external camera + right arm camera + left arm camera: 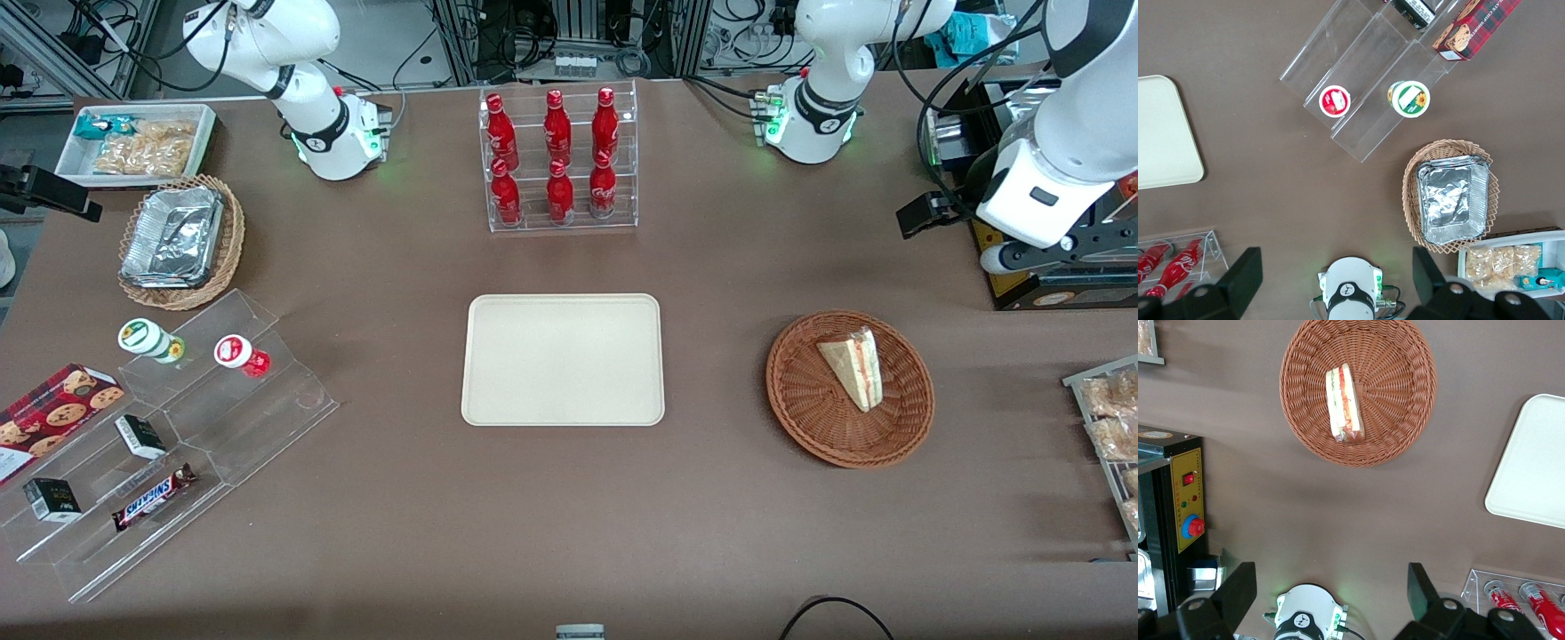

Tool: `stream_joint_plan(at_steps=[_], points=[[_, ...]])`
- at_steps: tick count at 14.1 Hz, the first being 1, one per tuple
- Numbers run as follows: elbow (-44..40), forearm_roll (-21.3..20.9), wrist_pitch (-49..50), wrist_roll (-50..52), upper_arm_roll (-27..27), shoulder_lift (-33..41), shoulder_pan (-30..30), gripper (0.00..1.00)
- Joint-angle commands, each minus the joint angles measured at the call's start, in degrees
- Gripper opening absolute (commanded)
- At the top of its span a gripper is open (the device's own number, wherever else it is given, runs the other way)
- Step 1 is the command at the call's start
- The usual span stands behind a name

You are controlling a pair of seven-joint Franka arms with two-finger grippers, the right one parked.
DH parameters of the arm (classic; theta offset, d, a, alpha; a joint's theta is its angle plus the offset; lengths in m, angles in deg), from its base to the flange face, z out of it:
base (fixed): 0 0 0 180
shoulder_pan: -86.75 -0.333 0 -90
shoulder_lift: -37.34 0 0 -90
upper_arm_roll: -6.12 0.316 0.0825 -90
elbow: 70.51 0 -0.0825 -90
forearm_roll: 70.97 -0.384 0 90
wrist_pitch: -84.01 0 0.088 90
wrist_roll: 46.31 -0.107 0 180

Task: Place sandwich from basket to tray
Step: 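Move the left gripper over the wrapped sandwich in the wicker basket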

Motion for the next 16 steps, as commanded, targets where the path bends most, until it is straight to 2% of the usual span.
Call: stream_joint_plan(at_steps=[1, 7, 11, 13, 16], points=[[-1.1, 0.2, 0.2, 0.9, 0.0, -0.5, -0.1, 1.00], [-1.3, -0.1, 0.4, 1.0, 0.3, -2.7, -0.3, 1.00], [-0.7, -0.2, -1.1, 5.2, 1.6, -9.7, -0.9, 1.00], [2.9, -0.4, -7.5, 9.2, 1.9, -11.7, -1.4, 1.00], [15.3, -0.3, -21.1, 9.7, 1.9, -11.2, -1.3, 1.00]])
